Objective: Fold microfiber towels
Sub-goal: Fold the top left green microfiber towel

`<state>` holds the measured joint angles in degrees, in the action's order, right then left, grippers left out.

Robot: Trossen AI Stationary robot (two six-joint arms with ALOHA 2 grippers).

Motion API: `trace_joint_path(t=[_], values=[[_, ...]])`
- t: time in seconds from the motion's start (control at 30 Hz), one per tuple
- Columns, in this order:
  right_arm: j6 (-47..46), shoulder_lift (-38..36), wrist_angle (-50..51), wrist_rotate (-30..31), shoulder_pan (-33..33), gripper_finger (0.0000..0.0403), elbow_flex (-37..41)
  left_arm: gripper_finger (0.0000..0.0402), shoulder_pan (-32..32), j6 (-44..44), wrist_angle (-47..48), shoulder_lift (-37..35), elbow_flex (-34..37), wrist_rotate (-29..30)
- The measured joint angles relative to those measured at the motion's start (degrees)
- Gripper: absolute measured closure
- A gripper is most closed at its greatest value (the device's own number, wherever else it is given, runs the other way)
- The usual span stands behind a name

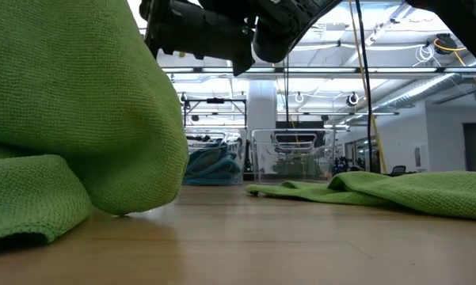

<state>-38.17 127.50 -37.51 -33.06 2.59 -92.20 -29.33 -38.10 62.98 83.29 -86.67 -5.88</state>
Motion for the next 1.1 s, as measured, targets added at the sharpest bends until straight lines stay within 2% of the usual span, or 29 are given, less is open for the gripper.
trace_joint_path(t=[0.37, 0.57, 0.73, 0.83, 0.97, 1.1], values=[[1.41, 0.36, -0.67, 1.48, 1.31, 0.0305, 0.0, 0.0396, 0.09, 0.49, 0.02, 0.0, 0.0, 0.3], [2.53, 0.48, -1.45, 1.73, 1.27, 0.0393, 0.0, 0.0396, 0.09, 0.09, 0.08, 0.0, 0.02, 0.6], [2.84, 0.47, 0.37, 1.48, 1.26, 0.0399, 0.0, 0.0399, 0.09, -0.45, 0.1, 0.0, 0.02, 1.63], [3.44, -1.23, 4.68, 1.2, 0.64, 0.04, 0.04, 0.0389, 0.09, -2.97, 0.35, 0.0, 0.04, 3.56], [8.23, -5.63, 12.42, 1.94, -0.37, 0.0401, 0.0, 0.0363, 0.05, -5.38, 0.33, -0.02, 0.04, 6.21], [13.27, -9.31, 22.48, 5.02, -0.4, 0.0402, 0.0, 0.032, -0.45, -5.98, 0.29, -0.02, 0.04, 10.04]])
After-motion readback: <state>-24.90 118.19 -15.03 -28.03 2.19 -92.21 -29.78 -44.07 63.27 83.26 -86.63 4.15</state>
